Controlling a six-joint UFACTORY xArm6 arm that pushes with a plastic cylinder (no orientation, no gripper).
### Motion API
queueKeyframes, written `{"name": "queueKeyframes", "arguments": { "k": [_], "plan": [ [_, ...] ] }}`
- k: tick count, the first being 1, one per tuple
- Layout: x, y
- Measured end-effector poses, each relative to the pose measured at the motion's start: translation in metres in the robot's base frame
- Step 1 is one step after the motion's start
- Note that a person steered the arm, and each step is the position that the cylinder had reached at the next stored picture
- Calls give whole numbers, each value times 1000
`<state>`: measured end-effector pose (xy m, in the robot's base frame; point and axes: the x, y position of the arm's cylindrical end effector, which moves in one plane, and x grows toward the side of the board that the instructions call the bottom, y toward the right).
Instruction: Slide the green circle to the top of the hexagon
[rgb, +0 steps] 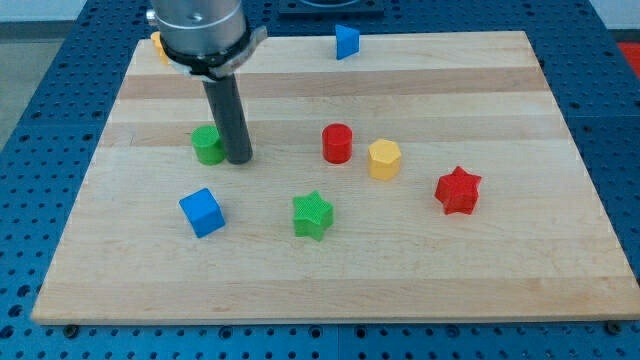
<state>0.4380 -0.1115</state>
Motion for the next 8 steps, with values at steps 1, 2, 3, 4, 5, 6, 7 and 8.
{"name": "queueKeyframes", "arguments": {
  "k": [1, 2, 3, 4, 5, 6, 7, 8],
  "plan": [
    [34, -26],
    [28, -59],
    [3, -75],
    [-10, -75],
    [-10, -44],
    [-22, -27],
    [-37, -27],
    [-58, -15]
  ]
}}
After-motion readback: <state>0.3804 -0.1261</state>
